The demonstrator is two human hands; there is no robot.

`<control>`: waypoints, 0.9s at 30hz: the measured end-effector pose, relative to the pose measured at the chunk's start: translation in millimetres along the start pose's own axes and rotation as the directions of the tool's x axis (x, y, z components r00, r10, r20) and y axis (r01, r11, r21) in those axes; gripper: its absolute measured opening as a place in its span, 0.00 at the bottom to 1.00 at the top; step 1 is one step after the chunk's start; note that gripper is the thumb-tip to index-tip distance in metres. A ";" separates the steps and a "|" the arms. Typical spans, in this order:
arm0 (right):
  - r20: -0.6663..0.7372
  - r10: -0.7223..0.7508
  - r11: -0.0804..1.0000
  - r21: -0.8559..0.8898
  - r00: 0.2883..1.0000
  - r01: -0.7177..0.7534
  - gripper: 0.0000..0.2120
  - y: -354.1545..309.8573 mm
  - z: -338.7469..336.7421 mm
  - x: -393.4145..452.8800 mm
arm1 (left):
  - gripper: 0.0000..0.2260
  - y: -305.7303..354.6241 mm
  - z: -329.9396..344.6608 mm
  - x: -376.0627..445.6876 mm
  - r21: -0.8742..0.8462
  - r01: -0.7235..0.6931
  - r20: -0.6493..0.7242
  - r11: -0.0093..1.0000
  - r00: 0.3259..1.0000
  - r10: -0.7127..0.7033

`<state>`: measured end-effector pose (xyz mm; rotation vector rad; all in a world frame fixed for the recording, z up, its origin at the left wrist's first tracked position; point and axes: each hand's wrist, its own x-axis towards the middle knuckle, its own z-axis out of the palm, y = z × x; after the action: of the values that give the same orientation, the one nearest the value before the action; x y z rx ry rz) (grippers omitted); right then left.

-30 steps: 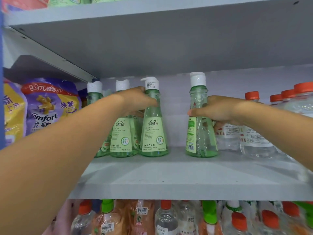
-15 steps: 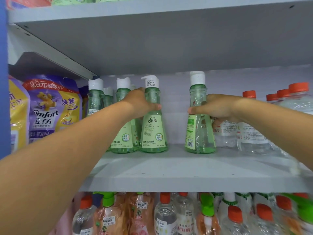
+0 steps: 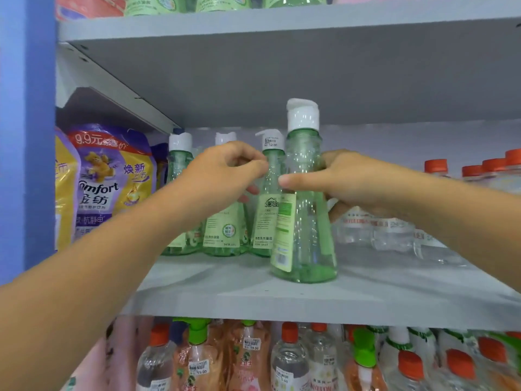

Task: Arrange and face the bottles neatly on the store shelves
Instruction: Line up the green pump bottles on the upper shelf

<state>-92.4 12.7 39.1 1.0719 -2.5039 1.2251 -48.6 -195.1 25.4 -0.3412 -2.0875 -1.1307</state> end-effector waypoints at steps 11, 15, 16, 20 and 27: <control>0.089 -0.104 0.982 -0.152 0.991 0.116 0.19 -80.3 106.8 46.5 | 0.56 -55.8 -36.4 -91.9 0.308 0.121 -0.240 0.944 0.970 -0.046; -0.410 -0.316 0.943 -0.237 0.856 0.235 0.10 -42.0 71.6 52.6 | 0.39 -63.9 -68.4 -87.5 0.351 0.210 -0.154 0.913 0.974 -0.165; -0.503 -0.272 0.957 -0.230 0.821 0.176 0.09 -32.1 61.1 54.0 | 0.36 -66.0 -74.6 -85.4 0.383 0.224 -0.135 0.896 0.973 -0.185; -0.410 0.180 0.942 -0.191 0.894 -0.277 0.24 0.4 50.0 61.1 | 0.22 -72.1 -82.0 -75.7 0.342 0.269 -0.094 0.900 0.963 -0.253; -0.164 0.248 0.955 -0.121 0.955 -0.269 0.30 41.0 71.8 66.5 | 0.29 -85.4 -73.6 -62.3 0.358 0.366 -0.144 0.859 0.931 -0.336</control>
<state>-156.5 -59.1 -5.5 0.6100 -2.6300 1.1176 -15.8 -297.6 -45.4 0.2803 -2.2958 -0.8844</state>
